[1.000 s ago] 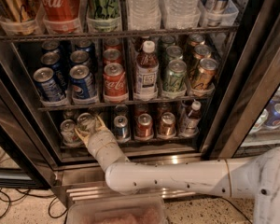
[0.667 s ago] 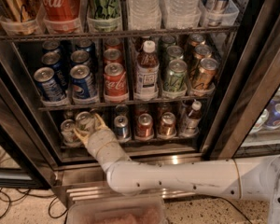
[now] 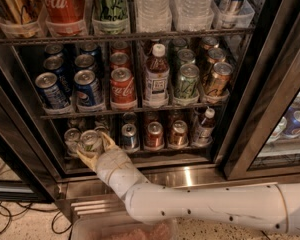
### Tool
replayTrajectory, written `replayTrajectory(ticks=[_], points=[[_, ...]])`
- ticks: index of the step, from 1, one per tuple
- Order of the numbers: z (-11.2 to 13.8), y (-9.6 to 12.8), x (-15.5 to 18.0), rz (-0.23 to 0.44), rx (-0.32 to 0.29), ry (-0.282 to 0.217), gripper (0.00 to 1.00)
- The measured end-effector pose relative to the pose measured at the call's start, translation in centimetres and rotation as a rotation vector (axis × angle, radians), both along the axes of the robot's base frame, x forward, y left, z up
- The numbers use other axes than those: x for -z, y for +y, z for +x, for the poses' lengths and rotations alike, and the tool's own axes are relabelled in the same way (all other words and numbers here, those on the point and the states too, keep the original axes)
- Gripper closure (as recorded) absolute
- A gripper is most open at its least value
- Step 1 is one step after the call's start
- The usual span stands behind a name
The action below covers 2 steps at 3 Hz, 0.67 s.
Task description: Pick 7up can from bottom shelf of fridge
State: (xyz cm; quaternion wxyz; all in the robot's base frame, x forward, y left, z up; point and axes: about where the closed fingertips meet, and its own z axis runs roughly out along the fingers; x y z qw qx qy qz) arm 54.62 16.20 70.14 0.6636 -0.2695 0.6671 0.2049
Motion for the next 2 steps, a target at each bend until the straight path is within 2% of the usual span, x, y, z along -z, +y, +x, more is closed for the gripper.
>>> replayTrajectory(ticks=[1, 2], points=[[-3.7, -2.4, -0.5, 0.05, -0.059, 0.094, 1.0], [-4.4, -4.0, 0.2, 0.049, -0.076, 0.129, 1.0]])
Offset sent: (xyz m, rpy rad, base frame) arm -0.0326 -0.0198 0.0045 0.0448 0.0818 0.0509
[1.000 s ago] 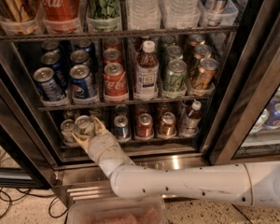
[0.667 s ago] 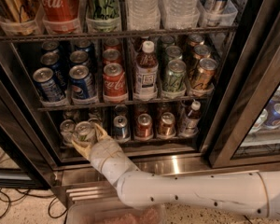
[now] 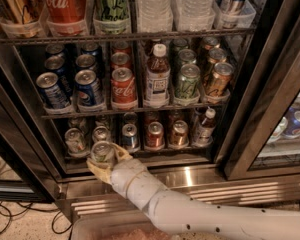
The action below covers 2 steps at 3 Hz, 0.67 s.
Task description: Pick 7up can from bottom shelf of fridge
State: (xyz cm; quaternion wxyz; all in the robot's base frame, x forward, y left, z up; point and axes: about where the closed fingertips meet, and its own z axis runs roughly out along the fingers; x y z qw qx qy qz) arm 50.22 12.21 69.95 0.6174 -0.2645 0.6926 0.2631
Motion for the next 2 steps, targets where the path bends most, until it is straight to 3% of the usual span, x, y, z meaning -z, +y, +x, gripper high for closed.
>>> replayTrajectory(ticks=[2], points=[[-0.81, -0.9, -0.3, 0.005, -0.033, 0.021, 1.0]])
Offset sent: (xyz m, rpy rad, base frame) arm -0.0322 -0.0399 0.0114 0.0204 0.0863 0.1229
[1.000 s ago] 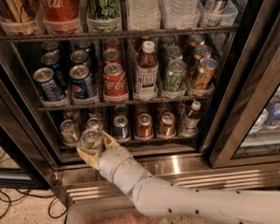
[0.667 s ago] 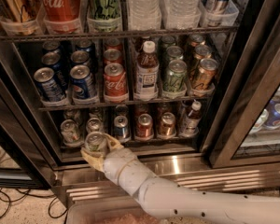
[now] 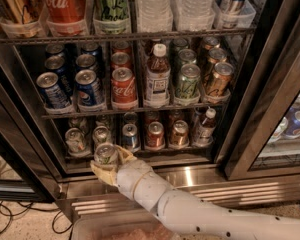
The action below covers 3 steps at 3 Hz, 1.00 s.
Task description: Pick 7up can from bottom shelf of fridge
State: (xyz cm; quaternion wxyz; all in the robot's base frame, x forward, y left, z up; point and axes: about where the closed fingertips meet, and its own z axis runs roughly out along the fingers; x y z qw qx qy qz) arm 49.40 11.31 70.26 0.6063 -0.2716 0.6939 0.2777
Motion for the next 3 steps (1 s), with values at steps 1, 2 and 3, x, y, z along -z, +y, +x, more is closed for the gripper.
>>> replayTrajectory(ticks=[1, 2, 3], points=[[-1.9, -2.4, -1.1, 0.015, -0.047, 0.031, 1.0], [-4.8, -4.7, -2.4, 0.041, -0.083, 0.075, 1.0], [-7.4, -6.0, -2.3, 0.092, -0.098, 0.148, 1.0]])
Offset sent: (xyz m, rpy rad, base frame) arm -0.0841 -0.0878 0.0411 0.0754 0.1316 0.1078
